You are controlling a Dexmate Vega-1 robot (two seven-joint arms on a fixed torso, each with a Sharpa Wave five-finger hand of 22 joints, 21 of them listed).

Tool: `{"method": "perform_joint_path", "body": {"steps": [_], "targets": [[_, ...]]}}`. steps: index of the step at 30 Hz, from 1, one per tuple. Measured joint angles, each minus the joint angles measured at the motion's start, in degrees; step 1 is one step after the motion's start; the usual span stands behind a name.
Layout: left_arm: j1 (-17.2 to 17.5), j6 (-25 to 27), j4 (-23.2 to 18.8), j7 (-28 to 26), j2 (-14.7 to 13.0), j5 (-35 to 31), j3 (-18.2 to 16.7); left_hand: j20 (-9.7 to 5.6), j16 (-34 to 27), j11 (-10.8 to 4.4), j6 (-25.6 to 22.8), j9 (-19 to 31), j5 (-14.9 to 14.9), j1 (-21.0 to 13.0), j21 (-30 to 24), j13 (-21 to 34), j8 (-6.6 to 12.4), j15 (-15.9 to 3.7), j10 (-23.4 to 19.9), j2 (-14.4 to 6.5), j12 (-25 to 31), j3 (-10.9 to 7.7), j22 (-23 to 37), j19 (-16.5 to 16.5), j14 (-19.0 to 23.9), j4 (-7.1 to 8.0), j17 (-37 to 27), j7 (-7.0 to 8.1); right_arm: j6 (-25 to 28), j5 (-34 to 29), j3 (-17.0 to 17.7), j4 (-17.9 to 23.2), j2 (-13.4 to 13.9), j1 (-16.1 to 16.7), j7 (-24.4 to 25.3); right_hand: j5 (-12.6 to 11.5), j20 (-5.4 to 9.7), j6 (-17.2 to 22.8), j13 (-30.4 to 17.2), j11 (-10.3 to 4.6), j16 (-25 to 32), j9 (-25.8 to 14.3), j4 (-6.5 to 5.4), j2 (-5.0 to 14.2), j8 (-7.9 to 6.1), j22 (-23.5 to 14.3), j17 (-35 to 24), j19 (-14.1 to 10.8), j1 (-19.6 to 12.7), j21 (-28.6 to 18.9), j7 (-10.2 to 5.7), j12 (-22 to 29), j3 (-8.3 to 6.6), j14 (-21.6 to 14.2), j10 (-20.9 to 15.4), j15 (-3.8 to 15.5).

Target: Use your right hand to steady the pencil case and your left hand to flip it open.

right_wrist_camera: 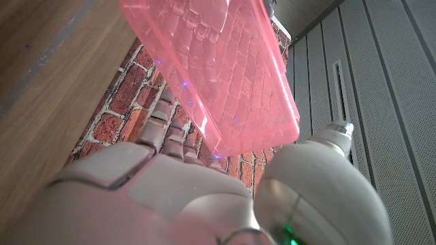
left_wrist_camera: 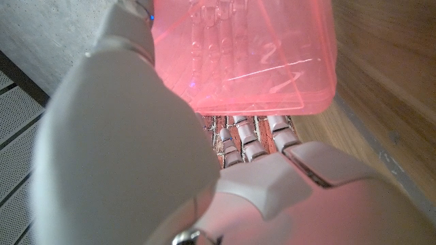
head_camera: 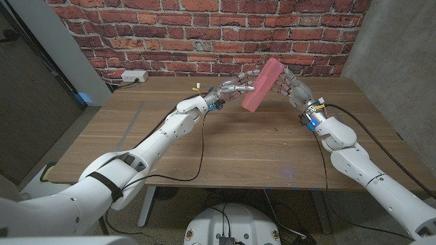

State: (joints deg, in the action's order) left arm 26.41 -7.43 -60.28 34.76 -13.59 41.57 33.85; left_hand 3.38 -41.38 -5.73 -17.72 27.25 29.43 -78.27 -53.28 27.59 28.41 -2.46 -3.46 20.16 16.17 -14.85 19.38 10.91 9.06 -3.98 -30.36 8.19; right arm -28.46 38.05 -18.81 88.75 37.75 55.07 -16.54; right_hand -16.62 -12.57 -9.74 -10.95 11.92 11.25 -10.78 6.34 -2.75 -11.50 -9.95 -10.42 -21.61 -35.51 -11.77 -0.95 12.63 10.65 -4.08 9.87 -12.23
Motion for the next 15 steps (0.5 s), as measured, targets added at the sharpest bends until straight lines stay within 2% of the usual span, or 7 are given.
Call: {"method": "perform_joint_path", "body": {"steps": [2, 3, 4, 9, 15], "targets": [[0.0, 0.1, 0.0, 0.1, 0.0, 0.0, 0.0, -0.21, -0.1, 0.00, 0.0, 0.0, -0.2, 0.0, 0.0, 0.2, 0.00, 0.00, 0.0, 0.0, 0.0, -0.25, 0.0, -0.2, 0.0, -0.25, 0.0, 0.00, 0.1, -0.5, 0.0, 0.1, 0.1, 0.0, 0.5, 0.4, 0.01, 0.0, 0.1, 0.05, 0.0, 0.0, 0.00, -0.37, 0.00, 0.2, 0.0, -0.6, -0.4, 0.1, -0.01, 0.6, 0.00, -0.5, 0.0, 0.07], [0.0, 0.1, 0.0, 0.1, 0.0, 0.0, 0.0, -0.31, -0.1, 0.00, 0.0, 0.0, -0.3, 0.0, 0.0, 0.2, 0.04, 0.00, 0.0, 0.0, 0.0, -1.74, 0.0, -0.3, 0.0, -1.74, 0.0, 0.00, 0.2, -0.7, 0.0, 0.1, 0.1, 0.0, 0.6, 0.4, 0.00, 0.0, 0.1, 0.15, 0.0, -0.1, 0.15, -0.37, -0.06, 0.3, 0.0, -0.8, -0.4, 0.3, 0.13, 0.7, 0.15, -0.5, -0.2, 0.07], [0.0, 0.1, 0.0, 0.1, -0.1, 0.0, 0.0, -0.31, -0.1, -0.05, 0.0, 0.1, -0.4, 0.0, 0.0, 0.2, 0.22, 0.00, 0.0, 0.0, 0.0, -1.96, 0.0, -0.3, 0.0, -1.96, 0.0, 0.00, 0.4, -0.9, 0.0, 0.1, 0.1, 0.0, 0.9, 0.7, 0.00, 0.0, 0.0, 0.28, 0.0, -0.2, 0.15, -0.37, -0.18, 0.3, 0.0, -1.2, -0.4, 0.5, 0.71, 1.2, 0.19, -0.5, -1.2, 0.07], [0.0, 0.6, 0.1, 0.6, -0.3, -0.3, 0.2, -0.31, -0.1, -0.21, -0.5, 0.4, -0.4, 0.0, 0.0, 0.2, 0.52, 0.00, -0.8, 0.0, 0.2, -1.96, 0.0, -0.3, 0.0, -1.96, 0.0, 0.09, 1.3, -1.9, -0.4, 1.4, 0.9, 0.1, 1.9, 0.9, 0.00, 0.0, -0.2, 0.30, 0.0, -0.1, -0.02, -0.37, -0.21, 0.3, 0.0, -1.6, -0.4, 0.7, 1.69, 1.6, 0.65, -0.8, -3.3, 0.37], [0.0, 1.2, -0.1, 0.6, -0.6, -0.6, 0.3, -0.31, -0.6, -0.23, -0.7, 0.8, -0.4, 0.0, 0.0, 0.4, 0.64, 0.00, -0.8, 0.0, 0.4, -1.96, 0.0, -0.3, 0.0, -1.96, -0.1, -0.10, 2.6, -2.6, -0.8, 2.5, 1.6, 0.2, 2.5, 0.9, 0.00, -0.3, -0.2, 0.54, 0.0, 0.0, -0.26, -0.37, 0.33, 0.2, 0.0, -1.6, -0.4, 0.9, 1.51, 1.6, 0.88, -1.1, -3.7, 0.08]]}}
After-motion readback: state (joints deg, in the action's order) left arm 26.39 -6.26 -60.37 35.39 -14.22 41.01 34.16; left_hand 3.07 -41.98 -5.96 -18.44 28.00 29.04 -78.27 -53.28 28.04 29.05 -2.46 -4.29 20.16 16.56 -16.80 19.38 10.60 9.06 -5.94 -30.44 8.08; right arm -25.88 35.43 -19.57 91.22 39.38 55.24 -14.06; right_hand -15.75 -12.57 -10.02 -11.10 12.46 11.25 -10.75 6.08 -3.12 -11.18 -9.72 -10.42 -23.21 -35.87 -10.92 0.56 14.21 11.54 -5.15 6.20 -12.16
